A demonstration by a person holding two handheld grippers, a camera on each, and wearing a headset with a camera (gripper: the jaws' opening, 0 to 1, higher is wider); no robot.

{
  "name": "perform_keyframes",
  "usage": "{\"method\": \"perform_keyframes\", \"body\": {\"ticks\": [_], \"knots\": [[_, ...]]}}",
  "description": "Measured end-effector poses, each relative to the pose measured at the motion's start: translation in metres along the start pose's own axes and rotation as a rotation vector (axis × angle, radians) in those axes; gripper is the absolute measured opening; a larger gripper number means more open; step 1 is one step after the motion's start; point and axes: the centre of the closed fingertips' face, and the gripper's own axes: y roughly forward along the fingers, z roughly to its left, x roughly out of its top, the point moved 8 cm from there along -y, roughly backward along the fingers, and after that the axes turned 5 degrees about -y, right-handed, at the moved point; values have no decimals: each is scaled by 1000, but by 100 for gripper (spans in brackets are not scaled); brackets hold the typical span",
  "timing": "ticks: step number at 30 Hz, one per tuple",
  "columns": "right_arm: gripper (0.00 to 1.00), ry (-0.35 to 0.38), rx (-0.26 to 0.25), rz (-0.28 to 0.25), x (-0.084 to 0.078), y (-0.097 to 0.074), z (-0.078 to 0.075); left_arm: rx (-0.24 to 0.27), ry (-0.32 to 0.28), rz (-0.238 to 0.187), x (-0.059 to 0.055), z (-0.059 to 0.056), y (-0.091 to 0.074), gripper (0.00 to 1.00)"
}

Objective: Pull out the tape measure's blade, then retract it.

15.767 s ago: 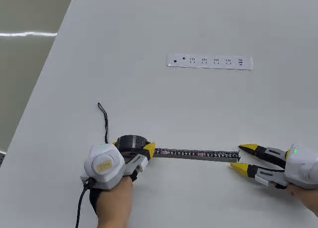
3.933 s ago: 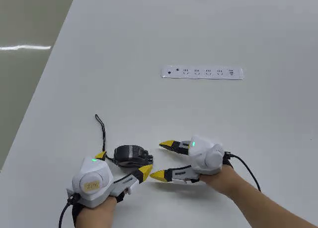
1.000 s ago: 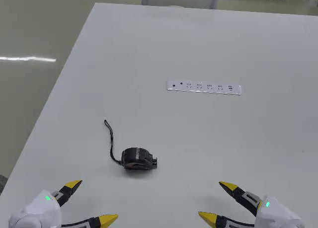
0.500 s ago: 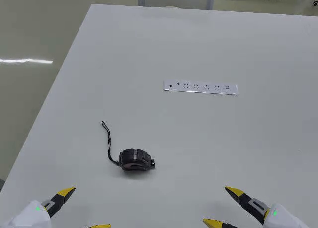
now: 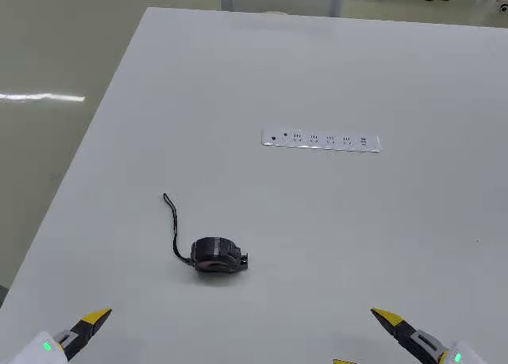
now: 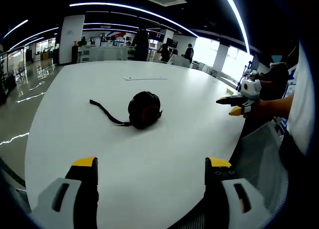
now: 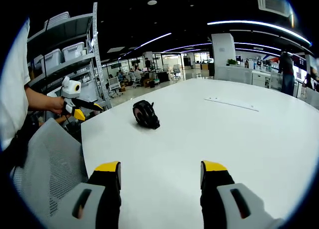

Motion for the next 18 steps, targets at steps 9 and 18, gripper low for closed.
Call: {"method": "perform_keyframes", "body": {"ticks": [9,18], "knots": [[66,-4,-8,8,-1,-7,0,-4,1,-7,0,0,-1,87],[67,3,-8,12,-1,-6,2,-14,-2,-6,1,0,2,87]]}}
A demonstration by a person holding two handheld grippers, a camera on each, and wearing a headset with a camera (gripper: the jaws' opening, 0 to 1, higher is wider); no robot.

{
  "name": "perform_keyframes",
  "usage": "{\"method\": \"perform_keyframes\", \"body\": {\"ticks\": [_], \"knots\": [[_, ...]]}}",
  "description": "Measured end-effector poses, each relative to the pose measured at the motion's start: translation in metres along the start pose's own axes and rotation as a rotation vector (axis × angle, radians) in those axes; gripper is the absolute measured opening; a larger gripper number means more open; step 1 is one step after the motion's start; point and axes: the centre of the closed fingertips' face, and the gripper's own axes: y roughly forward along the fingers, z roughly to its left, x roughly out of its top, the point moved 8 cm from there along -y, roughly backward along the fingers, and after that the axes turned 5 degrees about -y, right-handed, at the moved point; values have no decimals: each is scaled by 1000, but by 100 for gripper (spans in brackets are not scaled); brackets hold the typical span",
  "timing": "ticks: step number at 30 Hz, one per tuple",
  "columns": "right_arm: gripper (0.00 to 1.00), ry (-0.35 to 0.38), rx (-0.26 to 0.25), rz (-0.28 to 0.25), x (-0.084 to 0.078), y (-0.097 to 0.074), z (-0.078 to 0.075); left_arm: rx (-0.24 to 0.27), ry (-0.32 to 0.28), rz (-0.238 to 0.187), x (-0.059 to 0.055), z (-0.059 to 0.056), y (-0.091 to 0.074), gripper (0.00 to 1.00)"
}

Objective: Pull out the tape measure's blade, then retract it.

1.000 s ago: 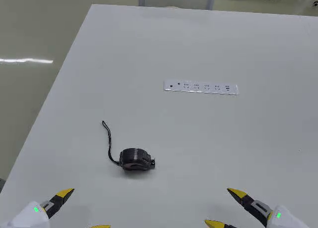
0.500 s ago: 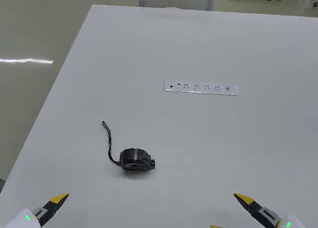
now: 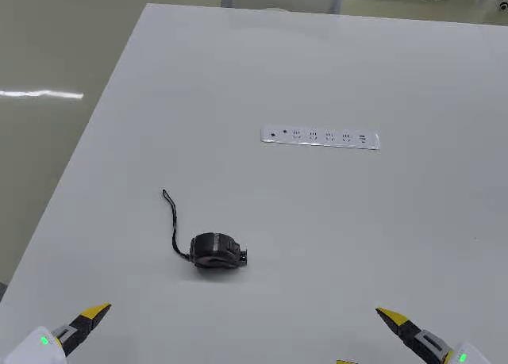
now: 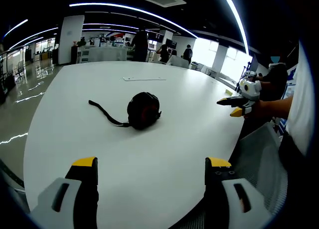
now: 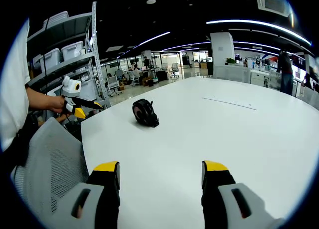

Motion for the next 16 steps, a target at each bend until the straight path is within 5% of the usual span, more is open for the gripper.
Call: {"method": "perform_keyframes", "body": {"ticks": [16], "knots": [[67,-1,4,-2,4,2,-1,-4,-5,9,-4,0,2,87]]}}
